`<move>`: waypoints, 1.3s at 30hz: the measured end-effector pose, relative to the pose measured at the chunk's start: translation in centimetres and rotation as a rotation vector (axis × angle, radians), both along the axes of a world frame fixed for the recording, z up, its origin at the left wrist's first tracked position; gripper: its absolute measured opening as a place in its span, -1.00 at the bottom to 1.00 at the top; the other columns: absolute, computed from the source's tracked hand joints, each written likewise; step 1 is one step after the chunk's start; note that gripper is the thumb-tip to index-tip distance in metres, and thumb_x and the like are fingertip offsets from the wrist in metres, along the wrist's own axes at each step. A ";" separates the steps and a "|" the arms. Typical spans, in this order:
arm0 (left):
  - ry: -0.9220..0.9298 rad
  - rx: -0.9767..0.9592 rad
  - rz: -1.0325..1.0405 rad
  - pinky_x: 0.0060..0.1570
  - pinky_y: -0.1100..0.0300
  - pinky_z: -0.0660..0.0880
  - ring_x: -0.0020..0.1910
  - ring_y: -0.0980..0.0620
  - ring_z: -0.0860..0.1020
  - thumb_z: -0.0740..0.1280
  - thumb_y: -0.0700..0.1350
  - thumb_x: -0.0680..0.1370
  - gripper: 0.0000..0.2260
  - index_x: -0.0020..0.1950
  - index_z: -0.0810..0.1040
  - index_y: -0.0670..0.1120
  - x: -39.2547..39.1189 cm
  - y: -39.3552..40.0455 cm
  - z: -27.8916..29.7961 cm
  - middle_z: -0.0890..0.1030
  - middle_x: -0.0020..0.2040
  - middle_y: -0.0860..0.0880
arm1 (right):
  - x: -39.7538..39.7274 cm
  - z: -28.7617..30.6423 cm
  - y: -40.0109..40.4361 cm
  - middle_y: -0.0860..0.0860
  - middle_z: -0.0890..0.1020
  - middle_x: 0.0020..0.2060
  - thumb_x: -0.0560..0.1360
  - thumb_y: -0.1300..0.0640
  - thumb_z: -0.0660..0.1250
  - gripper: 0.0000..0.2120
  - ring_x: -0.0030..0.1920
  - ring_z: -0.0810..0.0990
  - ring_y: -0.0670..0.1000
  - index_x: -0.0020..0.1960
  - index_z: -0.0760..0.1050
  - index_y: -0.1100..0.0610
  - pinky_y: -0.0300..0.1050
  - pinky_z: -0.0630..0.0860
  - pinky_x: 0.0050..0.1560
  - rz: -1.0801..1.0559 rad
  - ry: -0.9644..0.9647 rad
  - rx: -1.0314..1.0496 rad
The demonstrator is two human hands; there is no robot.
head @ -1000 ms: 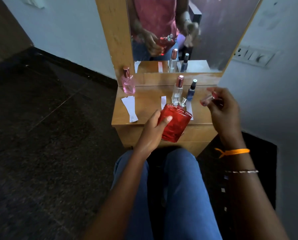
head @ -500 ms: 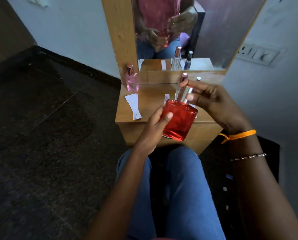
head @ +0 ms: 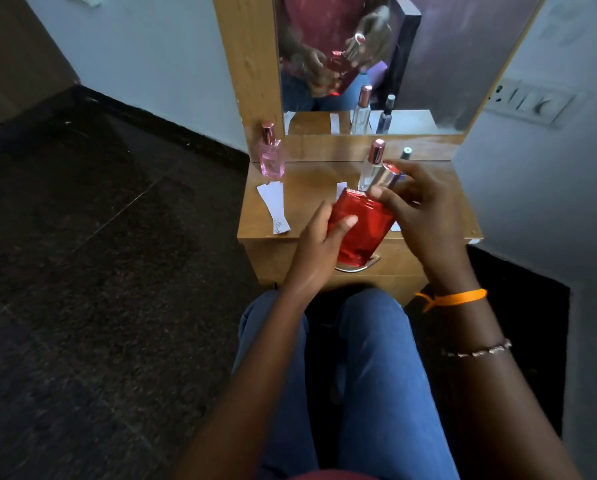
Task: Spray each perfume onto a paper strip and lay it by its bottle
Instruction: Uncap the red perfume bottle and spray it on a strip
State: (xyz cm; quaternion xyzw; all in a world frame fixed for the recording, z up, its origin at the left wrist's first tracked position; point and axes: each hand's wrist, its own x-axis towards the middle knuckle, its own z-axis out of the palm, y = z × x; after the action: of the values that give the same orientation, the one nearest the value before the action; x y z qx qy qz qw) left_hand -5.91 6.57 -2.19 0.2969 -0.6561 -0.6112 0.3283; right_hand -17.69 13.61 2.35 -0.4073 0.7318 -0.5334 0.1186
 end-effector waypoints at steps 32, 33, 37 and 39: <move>-0.181 -0.182 0.229 -0.11 0.60 0.33 -0.10 0.29 0.49 0.22 -0.29 0.53 -0.84 0.00 0.55 -0.11 1.3 -4.0 -1.1 0.60 0.01 -0.04 | 2.1 -4.5 -8.1 0.11 0.61 -0.05 0.38 0.08 0.44 -0.74 -0.09 0.60 0.11 -0.01 0.52 0.18 0.06 0.53 -0.09 -0.428 0.190 -0.047; -0.188 -0.187 0.225 -0.11 0.60 0.33 -0.10 0.29 0.48 0.23 -0.30 0.53 -0.84 0.00 0.56 -0.11 1.3 -4.0 -1.2 0.60 0.02 -0.04 | 2.2 -4.5 -8.2 0.12 0.61 -0.04 0.38 0.08 0.44 -0.74 -0.08 0.59 0.11 -0.01 0.52 0.19 -0.01 0.51 -0.09 -0.426 0.197 -0.040; -0.201 -0.189 0.204 -0.10 0.59 0.34 -0.08 0.25 0.49 0.23 -0.30 0.52 -0.82 -0.02 0.57 -0.08 1.1 -4.0 -1.4 0.61 0.02 -0.06 | 2.4 -4.1 -8.5 0.15 0.59 0.00 0.40 0.11 0.44 -0.72 -0.05 0.58 0.12 0.04 0.52 0.22 -0.08 0.44 -0.08 -0.420 0.217 -0.026; -0.203 -0.188 0.201 -0.10 0.59 0.33 -0.09 0.25 0.49 0.23 -0.31 0.52 -0.81 -0.04 0.56 -0.06 1.1 -4.1 -1.5 0.61 0.02 -0.07 | 2.4 -4.1 -8.7 0.16 0.59 0.02 0.40 0.10 0.44 -0.72 -0.05 0.58 0.14 0.04 0.53 0.22 -0.02 0.48 -0.07 -0.420 0.226 -0.015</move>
State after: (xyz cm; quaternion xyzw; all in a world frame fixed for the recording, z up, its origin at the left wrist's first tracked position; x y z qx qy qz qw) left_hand -4.80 2.46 -3.70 0.3892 -0.7073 -0.4780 0.3462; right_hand -15.25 4.87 -1.79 -0.3039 0.8052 -0.5028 -0.0807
